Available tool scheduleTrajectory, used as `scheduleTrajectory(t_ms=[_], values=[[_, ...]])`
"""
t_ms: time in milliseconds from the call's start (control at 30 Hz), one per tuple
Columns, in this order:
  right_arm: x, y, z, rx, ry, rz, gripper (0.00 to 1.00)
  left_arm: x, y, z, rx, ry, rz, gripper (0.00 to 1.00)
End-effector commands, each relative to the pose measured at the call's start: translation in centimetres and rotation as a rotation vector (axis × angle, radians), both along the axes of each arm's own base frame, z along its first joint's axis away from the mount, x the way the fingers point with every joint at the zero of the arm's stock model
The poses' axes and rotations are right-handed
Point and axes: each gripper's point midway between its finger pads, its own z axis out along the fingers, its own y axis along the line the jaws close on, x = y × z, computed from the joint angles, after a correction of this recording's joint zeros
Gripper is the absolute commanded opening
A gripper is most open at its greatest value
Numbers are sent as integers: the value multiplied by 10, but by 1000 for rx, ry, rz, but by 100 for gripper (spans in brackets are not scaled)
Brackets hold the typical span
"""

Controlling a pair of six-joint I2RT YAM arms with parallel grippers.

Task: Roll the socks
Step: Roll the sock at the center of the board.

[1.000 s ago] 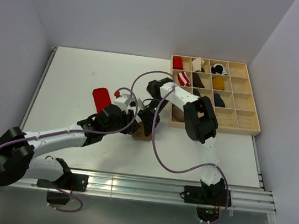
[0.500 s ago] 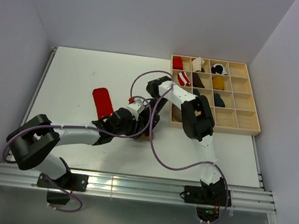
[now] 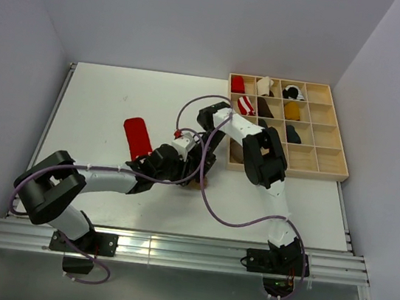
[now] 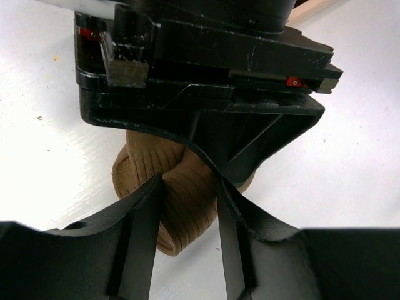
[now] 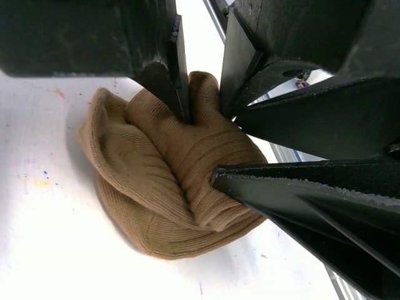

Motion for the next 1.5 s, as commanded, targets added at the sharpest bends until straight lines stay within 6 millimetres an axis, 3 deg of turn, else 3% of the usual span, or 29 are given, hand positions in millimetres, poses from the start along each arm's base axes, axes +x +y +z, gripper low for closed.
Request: scheduleTrajectory(t_ms=[0,333,533,667,800,967,1200,1433,1467], values=[[26,-25,-58,-154,-131,56,34,-9,-1,-12,7,54,-8,44],[35,-27,-60,-183,-174,32,35,-20,9,-34,60,161,27,28],[44,-23,-51,-162,-242,-4,46,-28,22,-53,109,254,106,0],[51,-18,-36,-113,-297,-28,55,-31,31,-67,141,304,169,0],[55,-15,-12,-66,-337,-56,56,-35,30,-75,132,355,187,1],[59,-21,4,-24,-391,-119,57,-36,35,-79,102,411,227,0],[67,-29,47,60,-516,-182,58,-33,45,-87,95,482,255,0],[62,-44,67,159,-706,-180,61,-32,46,-93,106,553,254,0],[59,-45,77,187,-747,-171,61,-30,43,-92,103,563,248,0]])
